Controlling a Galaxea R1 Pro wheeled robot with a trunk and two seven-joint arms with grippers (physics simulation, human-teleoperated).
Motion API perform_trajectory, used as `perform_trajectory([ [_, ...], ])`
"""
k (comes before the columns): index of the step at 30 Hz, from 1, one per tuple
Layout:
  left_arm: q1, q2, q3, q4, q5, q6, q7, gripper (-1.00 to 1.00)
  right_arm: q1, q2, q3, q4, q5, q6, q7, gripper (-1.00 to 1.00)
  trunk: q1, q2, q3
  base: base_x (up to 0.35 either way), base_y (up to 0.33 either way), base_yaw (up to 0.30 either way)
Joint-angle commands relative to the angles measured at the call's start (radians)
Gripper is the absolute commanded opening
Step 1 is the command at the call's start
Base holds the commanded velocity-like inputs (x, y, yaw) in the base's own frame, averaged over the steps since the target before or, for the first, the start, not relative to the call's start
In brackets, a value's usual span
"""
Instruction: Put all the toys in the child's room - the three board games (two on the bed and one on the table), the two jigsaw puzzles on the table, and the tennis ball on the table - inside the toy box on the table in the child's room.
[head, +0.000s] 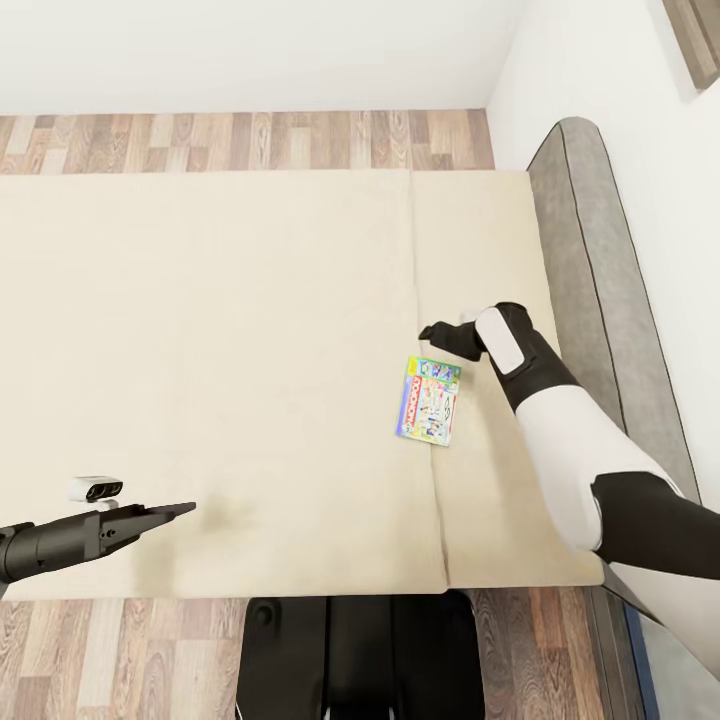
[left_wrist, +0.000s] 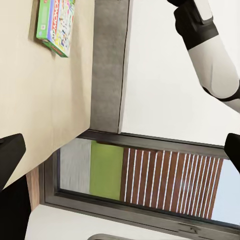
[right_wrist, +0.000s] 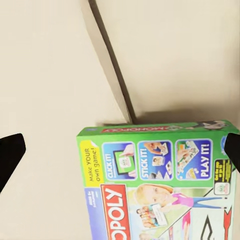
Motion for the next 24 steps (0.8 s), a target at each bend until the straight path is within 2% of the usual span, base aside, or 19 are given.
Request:
perform_trajectory([
  [1,0.0,0.0,0.0,0.0,0.0,0.01,-0.004,1.0,-0.002,0.0,0.003,0.0,-0.01,0.001,-0.012,1.0,0.001,-0.002,-0.001,0.0,0.0,0.0],
  [24,0.0,0.0,0.0,-0.001,0.002,0.01,-0.004,1.0,-0.009,0.008,0.003,0.003,-0.004,-0.008,-0.023,1.0,0.001,-0.002,-0.007,0.0,0.0,0.0],
])
